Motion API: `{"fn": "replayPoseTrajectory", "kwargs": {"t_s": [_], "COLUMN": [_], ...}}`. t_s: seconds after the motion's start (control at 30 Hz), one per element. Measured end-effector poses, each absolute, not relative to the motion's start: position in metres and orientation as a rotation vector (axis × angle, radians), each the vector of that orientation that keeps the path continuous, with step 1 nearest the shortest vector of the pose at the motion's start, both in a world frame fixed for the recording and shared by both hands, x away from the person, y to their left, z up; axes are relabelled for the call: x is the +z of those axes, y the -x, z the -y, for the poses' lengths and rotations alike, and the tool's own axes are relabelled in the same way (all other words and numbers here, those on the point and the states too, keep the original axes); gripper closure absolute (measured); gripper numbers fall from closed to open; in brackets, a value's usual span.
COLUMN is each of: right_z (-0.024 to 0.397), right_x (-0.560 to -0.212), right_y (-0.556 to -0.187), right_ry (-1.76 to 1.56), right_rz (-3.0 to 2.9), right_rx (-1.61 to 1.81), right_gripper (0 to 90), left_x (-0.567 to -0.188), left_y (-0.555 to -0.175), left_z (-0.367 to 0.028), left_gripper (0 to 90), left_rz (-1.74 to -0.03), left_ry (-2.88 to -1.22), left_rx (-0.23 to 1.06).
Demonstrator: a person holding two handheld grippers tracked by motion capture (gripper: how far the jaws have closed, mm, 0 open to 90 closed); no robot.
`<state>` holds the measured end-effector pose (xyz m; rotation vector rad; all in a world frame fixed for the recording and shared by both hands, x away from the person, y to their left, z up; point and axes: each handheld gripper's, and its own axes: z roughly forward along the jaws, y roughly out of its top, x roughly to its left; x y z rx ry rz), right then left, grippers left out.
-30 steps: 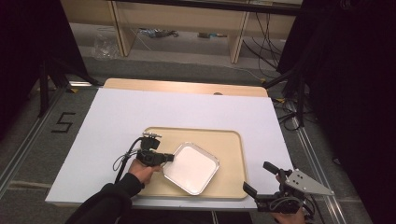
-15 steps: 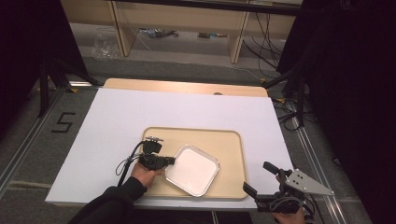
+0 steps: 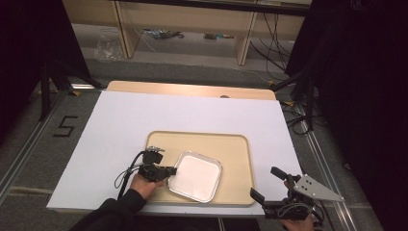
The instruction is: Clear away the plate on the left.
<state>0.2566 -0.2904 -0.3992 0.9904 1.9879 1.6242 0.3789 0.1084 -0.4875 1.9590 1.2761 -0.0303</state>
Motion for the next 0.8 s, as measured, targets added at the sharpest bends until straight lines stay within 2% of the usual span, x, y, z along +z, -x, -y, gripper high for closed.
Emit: {"fn": "replayPoseTrajectory", "kwargs": {"t_s": [0.5, 0.8], "right_z": [0.290, 0.290], "right_x": [-0.399, -0.399], "right_y": [-0.257, -0.257], "right_ry": [-1.012, -0.999], "right_rz": [-1.984, -1.978], "right_rx": [1.625, 1.617], "right_gripper": [0.3, 0.3], "left_x": [-0.484, -0.485], "left_y": [-0.362, -0.353], "left_z": [-0.119, -0.115], "left_gripper": [79.0, 77.0], "left_rz": [-1.271, -1.309], "left_ry": [-2.011, -1.950], "left_rx": [-0.071, -0.155]}}
